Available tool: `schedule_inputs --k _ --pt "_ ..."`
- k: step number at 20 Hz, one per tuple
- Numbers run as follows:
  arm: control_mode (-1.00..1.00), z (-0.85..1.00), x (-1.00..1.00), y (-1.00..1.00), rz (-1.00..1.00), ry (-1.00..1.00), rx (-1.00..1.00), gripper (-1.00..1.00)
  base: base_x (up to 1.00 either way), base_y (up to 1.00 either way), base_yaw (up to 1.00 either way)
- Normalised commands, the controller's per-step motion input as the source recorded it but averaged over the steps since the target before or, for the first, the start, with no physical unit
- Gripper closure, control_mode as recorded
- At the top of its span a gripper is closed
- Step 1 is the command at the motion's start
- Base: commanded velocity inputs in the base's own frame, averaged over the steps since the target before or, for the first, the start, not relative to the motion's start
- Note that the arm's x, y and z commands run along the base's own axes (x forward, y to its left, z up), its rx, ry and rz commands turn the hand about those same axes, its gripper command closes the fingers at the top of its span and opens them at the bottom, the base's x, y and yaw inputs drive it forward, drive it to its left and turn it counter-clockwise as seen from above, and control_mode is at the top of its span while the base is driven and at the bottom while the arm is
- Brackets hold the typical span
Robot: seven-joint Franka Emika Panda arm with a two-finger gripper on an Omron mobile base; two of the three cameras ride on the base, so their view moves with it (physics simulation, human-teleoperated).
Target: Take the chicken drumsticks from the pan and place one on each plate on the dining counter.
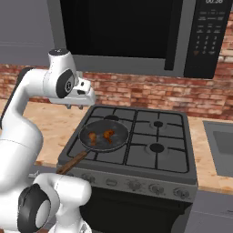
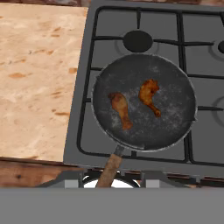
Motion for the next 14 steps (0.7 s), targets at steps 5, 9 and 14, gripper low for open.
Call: schedule_inputs --k 5,9,14 --pt "-1.0 -0.1 -0.07 -0.07 0.0 -0.02 0.0 -1.0 0.0 0.0 0.0" --pt "-1.0 -0.36 -0.04 -0.27 0.0 0.0 0.0 -1.0 0.0 0.0 0.0" --pt "-1.0 -0.48 0.08 -0.3 0.0 0.1 0.0 -1.0 0.0 0.0 0.0"
